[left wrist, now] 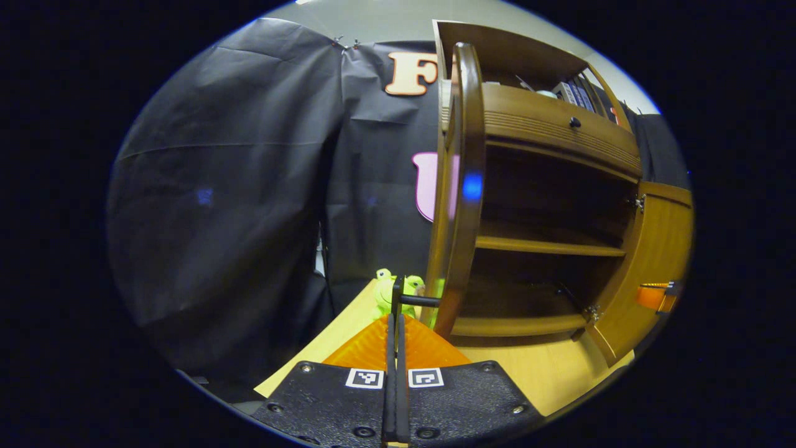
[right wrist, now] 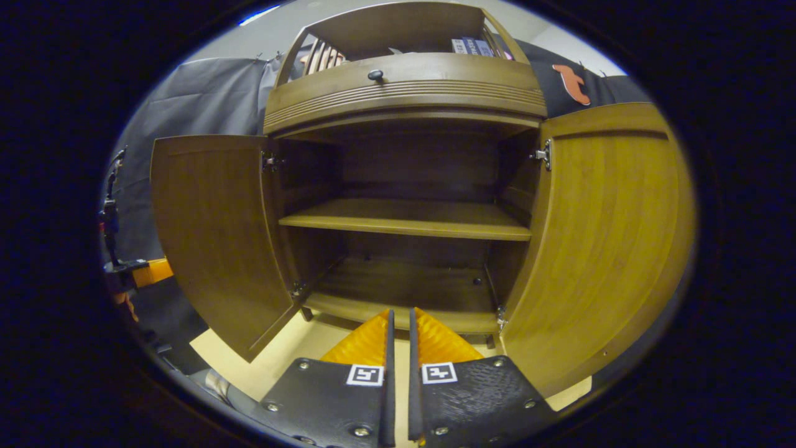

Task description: Open the right door of the double-door shoe cabinet with the right hand, and open the left door with the left hand.

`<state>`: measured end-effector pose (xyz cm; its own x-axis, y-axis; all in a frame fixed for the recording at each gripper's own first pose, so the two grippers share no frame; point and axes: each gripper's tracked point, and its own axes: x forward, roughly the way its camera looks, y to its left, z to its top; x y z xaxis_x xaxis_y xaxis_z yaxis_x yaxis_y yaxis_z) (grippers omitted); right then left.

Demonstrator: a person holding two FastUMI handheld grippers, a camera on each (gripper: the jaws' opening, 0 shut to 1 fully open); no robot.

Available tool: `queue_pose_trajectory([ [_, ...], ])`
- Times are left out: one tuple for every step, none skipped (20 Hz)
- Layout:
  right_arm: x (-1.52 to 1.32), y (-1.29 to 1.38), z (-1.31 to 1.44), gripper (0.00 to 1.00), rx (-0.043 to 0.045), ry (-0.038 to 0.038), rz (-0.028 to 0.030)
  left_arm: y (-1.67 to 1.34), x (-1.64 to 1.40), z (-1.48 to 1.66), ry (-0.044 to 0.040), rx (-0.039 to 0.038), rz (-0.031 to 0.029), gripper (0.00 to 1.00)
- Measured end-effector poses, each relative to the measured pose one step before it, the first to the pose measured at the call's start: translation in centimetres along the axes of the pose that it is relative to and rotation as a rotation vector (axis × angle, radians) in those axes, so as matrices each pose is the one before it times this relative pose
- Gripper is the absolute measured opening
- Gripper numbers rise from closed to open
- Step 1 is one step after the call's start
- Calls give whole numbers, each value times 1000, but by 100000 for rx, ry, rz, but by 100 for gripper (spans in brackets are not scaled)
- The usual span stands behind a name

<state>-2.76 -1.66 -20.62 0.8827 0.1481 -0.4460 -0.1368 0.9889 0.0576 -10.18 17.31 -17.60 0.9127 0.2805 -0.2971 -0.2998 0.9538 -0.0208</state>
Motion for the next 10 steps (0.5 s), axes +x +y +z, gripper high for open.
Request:
queue_pose_trajectory([
  [171,56,-10,8,207,54,353,501,-324,29,-285,-644,1606,0],
  [120,85,37,8,193,-1,443,771,-250,36,226,-356,2137,0],
  [75,121,106,8,92,12,530,788,-234,148,-155,-405,1610,0],
  [-26,110,-5,8,-81,-137,479,122,-525,288,-265,-1297,-69,1],
  [88,67,189,8,-201,-295,429,-93,-640,484,-752,-895,276,0],
  [0,145,193,8,-255,-307,427,-261,-622,543,-1374,-155,-150,0],
  [-27,105,214,8,-168,-355,416,-315,-564,477,-1182,658,195,0],
  [-131,117,287,8,106,-363,425,-601,-525,668,-1168,926,-433,0],
  [-161,95,429,8,245,-718,404,-885,-481,812,-1442,883,-1162,1],
  [-289,10,369,8,-121,-920,-22,-1203,-463,890,-2057,637,-2233,0],
])
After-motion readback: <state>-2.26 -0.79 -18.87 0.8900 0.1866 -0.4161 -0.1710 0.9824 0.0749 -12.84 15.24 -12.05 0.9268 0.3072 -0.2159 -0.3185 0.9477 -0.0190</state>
